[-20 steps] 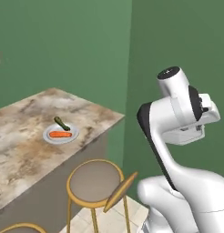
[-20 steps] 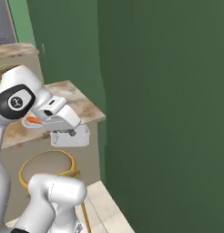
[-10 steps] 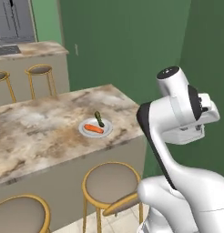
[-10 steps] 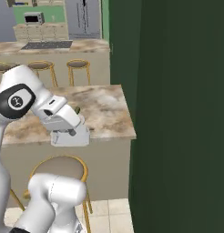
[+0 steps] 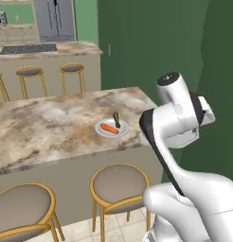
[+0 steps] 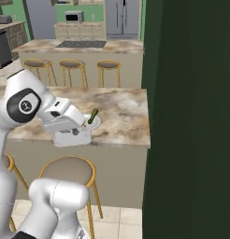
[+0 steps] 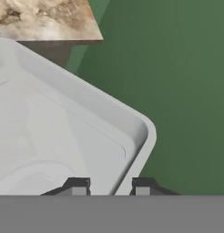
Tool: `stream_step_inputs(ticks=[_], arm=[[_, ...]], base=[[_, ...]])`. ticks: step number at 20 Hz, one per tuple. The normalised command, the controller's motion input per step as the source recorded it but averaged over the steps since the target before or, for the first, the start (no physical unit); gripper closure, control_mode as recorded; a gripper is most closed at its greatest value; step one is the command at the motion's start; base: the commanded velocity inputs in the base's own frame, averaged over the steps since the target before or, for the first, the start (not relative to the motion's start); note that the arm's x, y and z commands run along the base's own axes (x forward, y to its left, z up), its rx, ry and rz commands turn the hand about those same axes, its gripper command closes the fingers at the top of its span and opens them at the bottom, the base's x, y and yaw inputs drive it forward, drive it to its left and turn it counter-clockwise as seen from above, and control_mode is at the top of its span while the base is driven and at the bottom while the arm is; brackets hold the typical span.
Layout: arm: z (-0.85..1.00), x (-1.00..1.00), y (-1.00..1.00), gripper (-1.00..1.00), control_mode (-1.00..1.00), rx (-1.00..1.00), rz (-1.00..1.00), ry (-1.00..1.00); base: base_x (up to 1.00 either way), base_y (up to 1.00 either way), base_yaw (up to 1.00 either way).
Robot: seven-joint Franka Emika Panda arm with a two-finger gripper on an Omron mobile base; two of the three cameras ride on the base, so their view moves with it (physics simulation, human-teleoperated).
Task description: Retrieve the tupperware and aluminum foil from the cabinet and place them on the dining counter near the plate with carrot and squash to prepare for storing leftovers.
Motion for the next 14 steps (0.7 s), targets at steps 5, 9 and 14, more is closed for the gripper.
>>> stream_step_inputs(ticks=[5, 9, 14], arm=[[-0.29, 1.0, 0.31, 1.0, -1.0, 0.0, 0.27, -0.09], [-0.24, 0.99, 0.51, 1.0, -1.0, -0.01, 0.17, -0.03], [-0.23, 0.92, 0.72, 1.0, -1.0, -0.06, 0.05, 0.0]], base=[[0.0, 0.0, 0.0], [0.0, 0.0, 0.0], [0.0, 0.0, 0.0]])
